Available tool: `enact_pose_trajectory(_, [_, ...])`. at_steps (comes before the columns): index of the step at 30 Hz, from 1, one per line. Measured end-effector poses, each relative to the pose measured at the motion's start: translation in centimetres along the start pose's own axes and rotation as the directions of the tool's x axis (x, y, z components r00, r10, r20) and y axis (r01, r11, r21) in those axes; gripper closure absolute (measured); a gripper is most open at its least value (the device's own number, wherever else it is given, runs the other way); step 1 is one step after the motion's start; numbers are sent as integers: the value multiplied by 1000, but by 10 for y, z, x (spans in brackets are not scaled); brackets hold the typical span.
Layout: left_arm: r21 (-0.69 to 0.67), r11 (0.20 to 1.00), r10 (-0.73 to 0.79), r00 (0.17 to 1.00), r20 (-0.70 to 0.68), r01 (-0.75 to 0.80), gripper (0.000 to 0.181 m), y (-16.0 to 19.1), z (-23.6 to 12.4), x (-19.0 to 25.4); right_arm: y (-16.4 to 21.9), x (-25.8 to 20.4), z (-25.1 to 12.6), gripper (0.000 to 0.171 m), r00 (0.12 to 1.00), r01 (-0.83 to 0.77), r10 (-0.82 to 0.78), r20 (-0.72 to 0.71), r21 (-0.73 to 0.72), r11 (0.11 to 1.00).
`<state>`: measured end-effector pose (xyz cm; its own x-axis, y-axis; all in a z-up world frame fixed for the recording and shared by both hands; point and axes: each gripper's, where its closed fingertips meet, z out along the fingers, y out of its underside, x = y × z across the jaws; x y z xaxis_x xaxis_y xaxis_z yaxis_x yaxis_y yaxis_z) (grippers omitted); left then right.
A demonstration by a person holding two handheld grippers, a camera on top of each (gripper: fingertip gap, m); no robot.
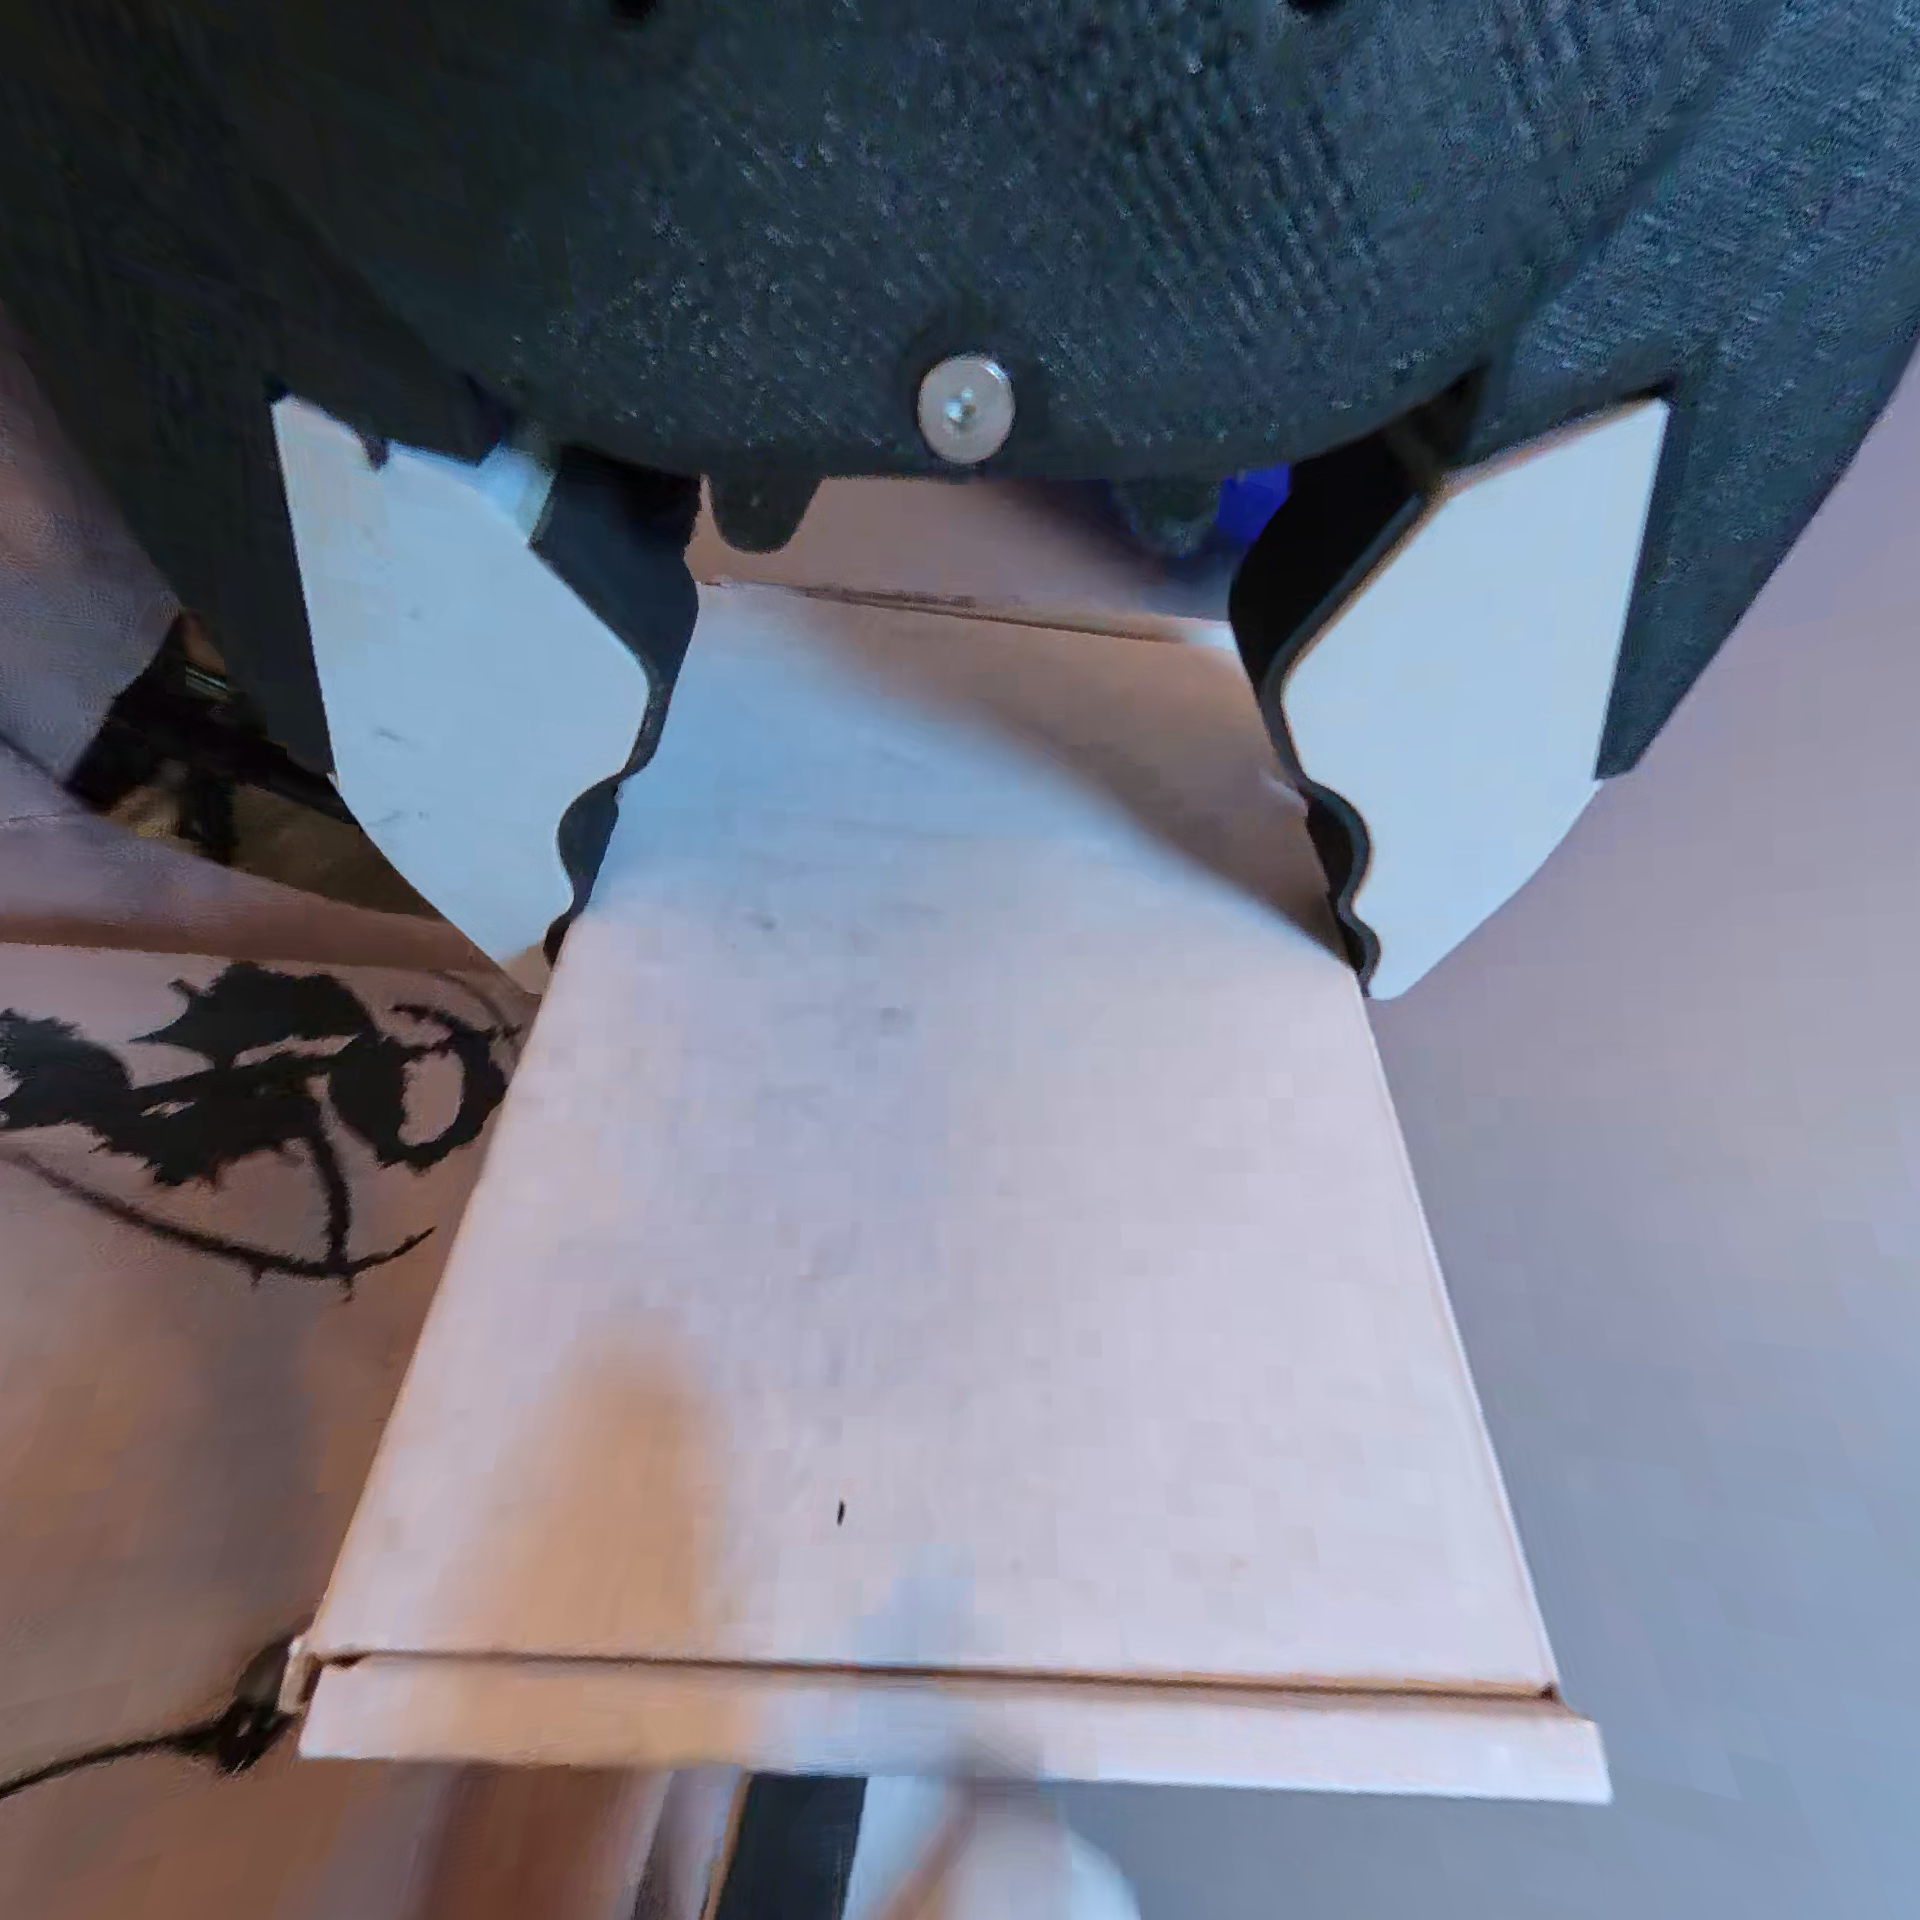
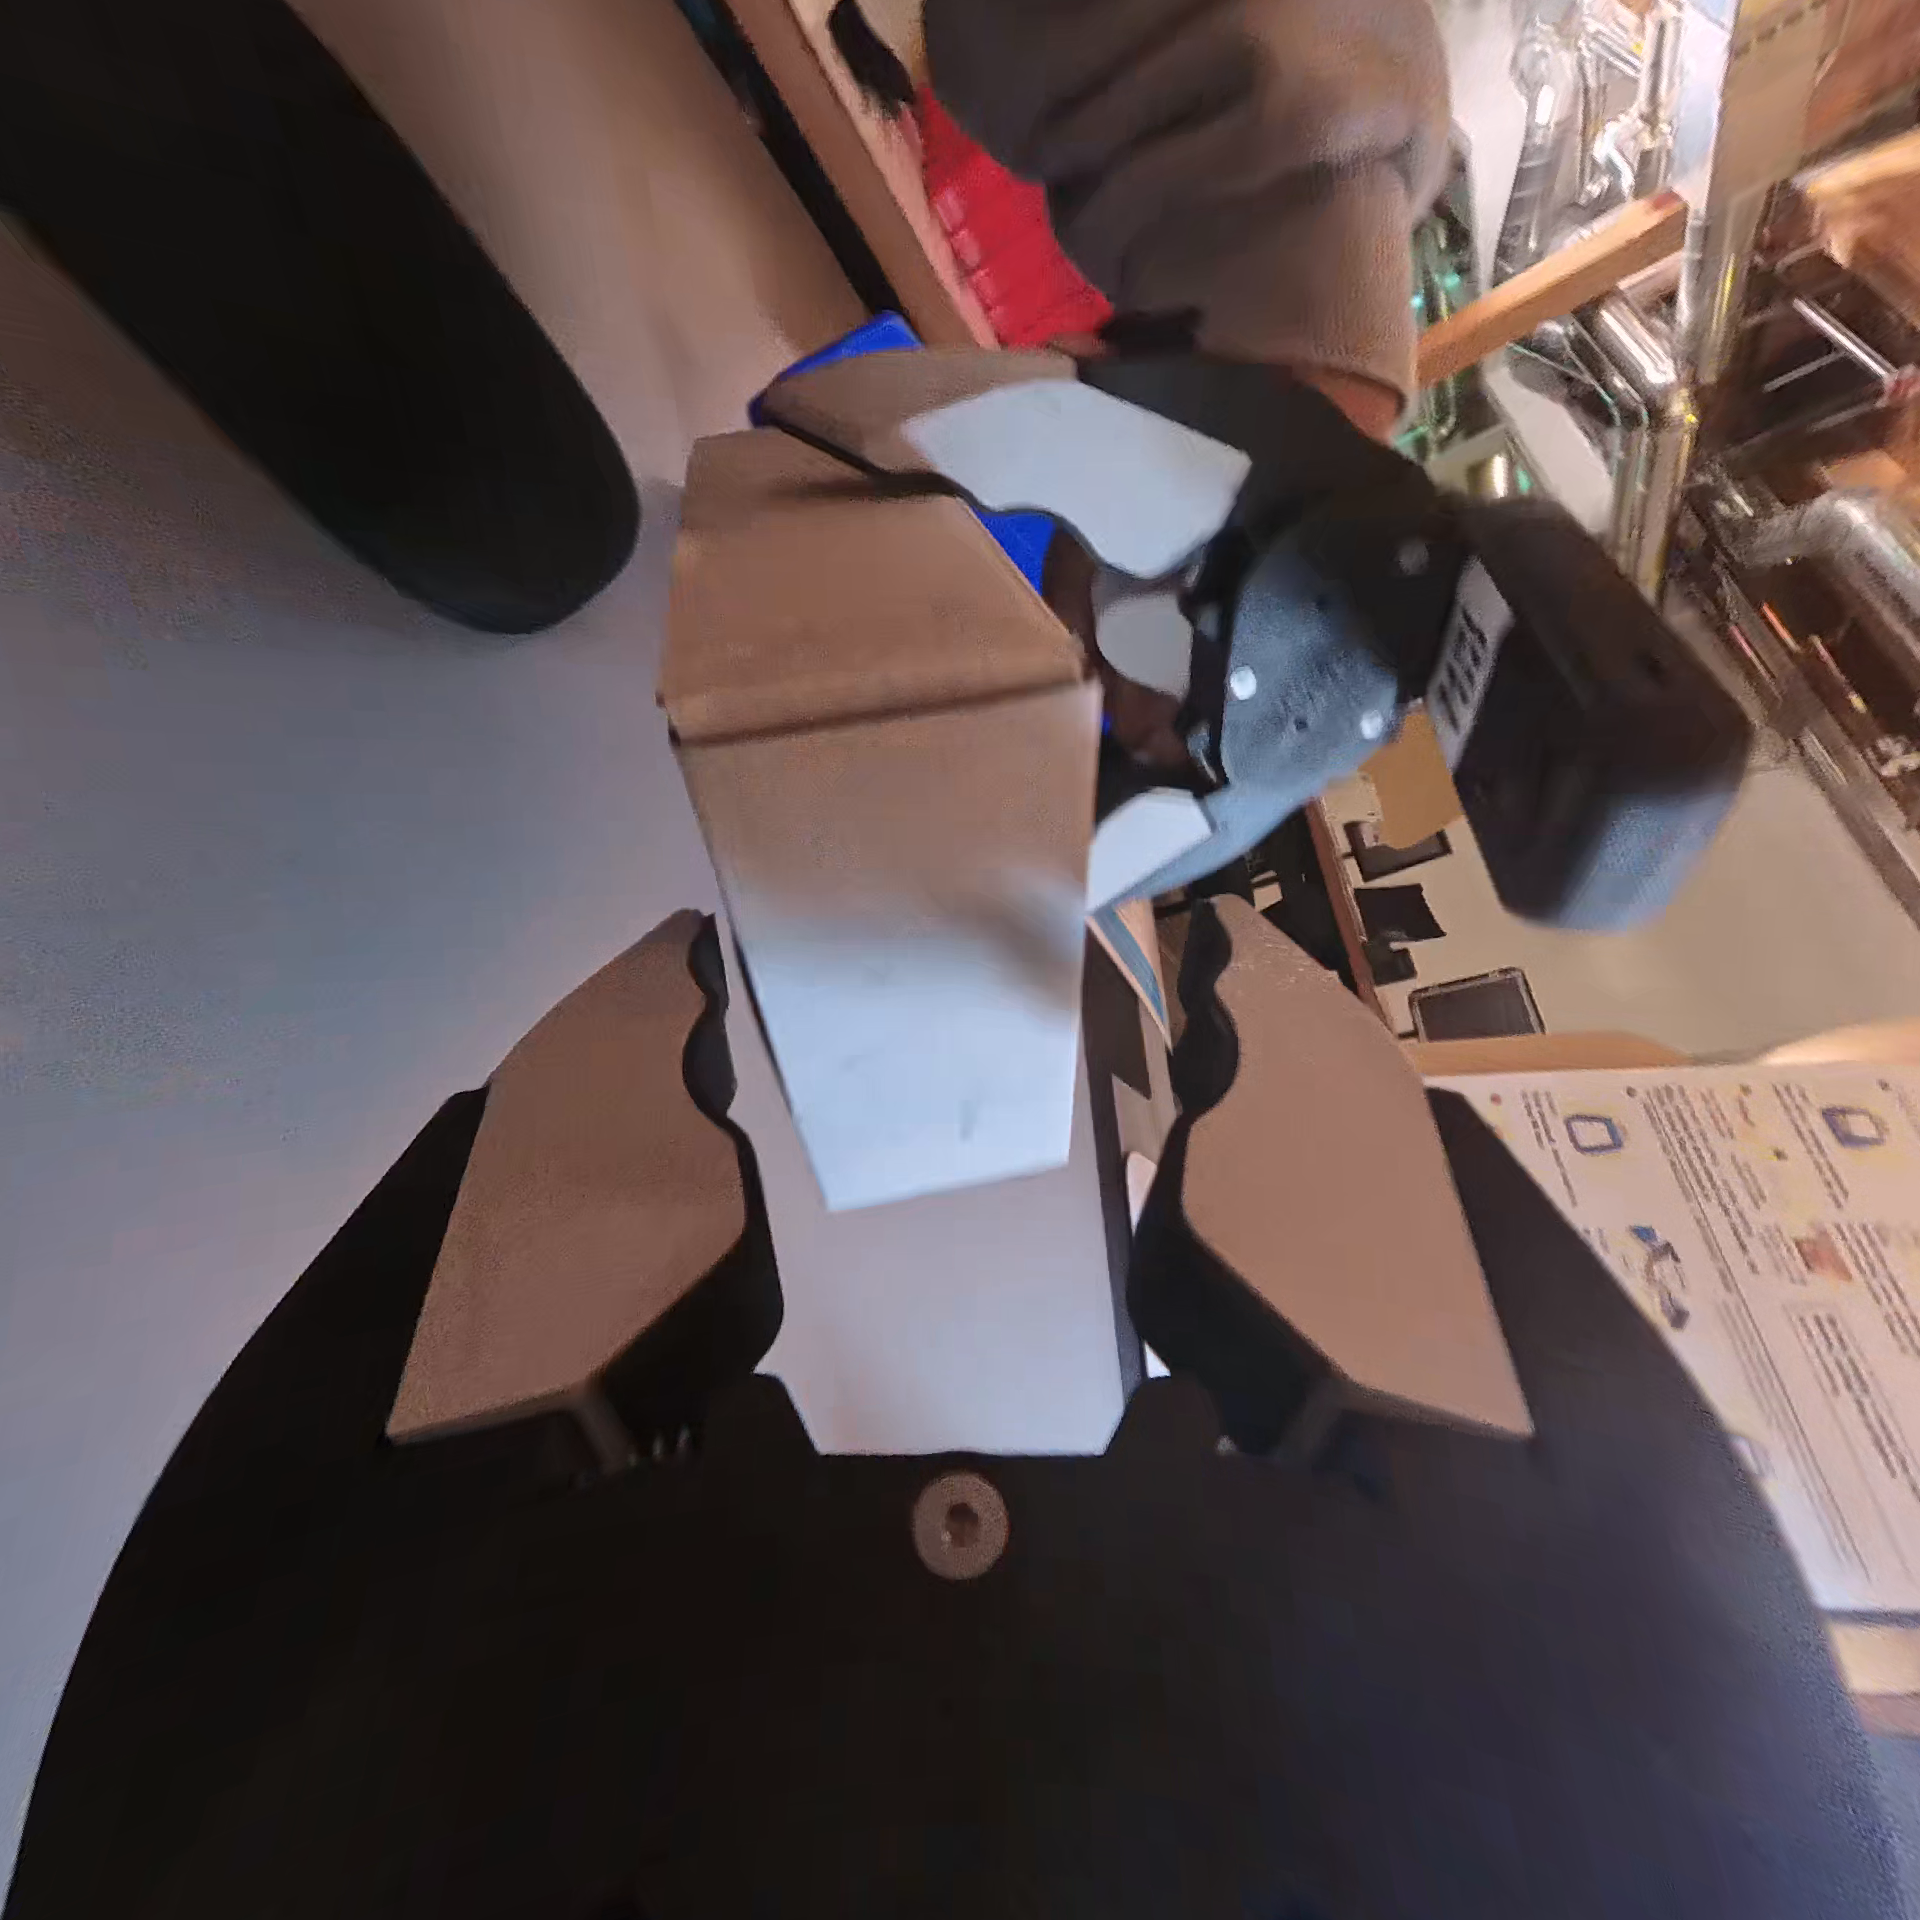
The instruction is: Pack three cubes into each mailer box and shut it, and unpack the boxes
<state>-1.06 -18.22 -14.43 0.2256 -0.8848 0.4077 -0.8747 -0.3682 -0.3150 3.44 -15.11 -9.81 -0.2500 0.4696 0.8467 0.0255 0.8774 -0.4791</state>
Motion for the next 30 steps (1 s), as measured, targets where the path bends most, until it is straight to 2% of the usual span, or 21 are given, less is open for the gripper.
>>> enact_pose_trajectory(2, [19, 1000, 15, 997, -79, -14, 49, -15, 15, 4, 0, -20, 1, 100, 997, 47, -47, 55, -10, 999])
enact_pose_trajectory(4, [37, 999, 38, 997, -74, -36, 49, -19, 25, -1, 5, -29, -4, 102, 998, 20, -20, 51, -6, 1000])
enact_pose_trajectory(5, [92, 996, 13, 997, -80, -6, 50, -26, 26, -3, 11, -30, -8, 102, 998, -23, 23, 56, -3, 1000])
enact_pose_trajectory(6, [167, 986, 8, 998, -64, 3, 61, -34, 23, -7, 17, -32, -13, 103, 987, -131, 131, 90, -4, 991])
enact_pose_trajectory(8, [314, 948, 48, 999, 19, -51, 63, -44, 12, -14, 32, -28, -25, 103, 936, -343, 339, 97, 29, 939])
enact_pose_trajectory(10, [436, 896, 46, 993, 106, -87, 65, -49, 0, -16, 55, -27, -37, 103, 814, -570, 562, 148, 23, 821])
enact_pose_trajectory(12, [558, 812, 30, 967, 252, -170, 69, -54, -11, -23, 77, -24, -49, 103, 671, -736, 721, 176, 43, 675])
enact_pose_trajectory(15, [676, 700, -122, 894, 431, -231, 76, -56, -13, -48, 102, -26, -60, 103, 512, -855, 830, 221, 34, 518])
enact_pose_trajectory(17, [715, 654, -205, 852, 481, -247, 80, -59, -1, -62, 104, -30, -60, 103, 471, -876, 845, 253, 22, 482])
enact_pose_trajectory(19, [739, 631, -253, 838, 483, -235, 87, -67, 17, -73, 104, -38, -54, 103, 461, -873, 842, 279, -26, 487])
enact_pose_trajectory(20, [741, 628, -244, 843, 479, -239, 96, -71, 25, -73, 107, -45, -51, 103, 457, -869, 846, 275, -67, 491])
enact_pose_trajectory(21, [773, 583, -258, 844, 469, -251, 99, -75, 22, -73, 113, -48, -51, 103, 454, -867, 852, 259, -91, 490])
enact_pose_trajectory(23, [770, 600, -287, 841, 458, -215, 99, -73, 23, -76, 119, -43, -52, 102, 444, -873, 872, 204, -121, 473])
enact_pose_trajectory(26, [762, 609, -312, 817, 485, -219, 100, -71, 22, -78, 120, -14, -61, 96, 563, -818, 824, 61, -103, 566])
enact_pose_trajectory(30, [745, 623, -317, 792, 521, -241, 100, -73, 24, -77, 89, 13, -65, 109, 781, -624, 622, -59, -141, 769])
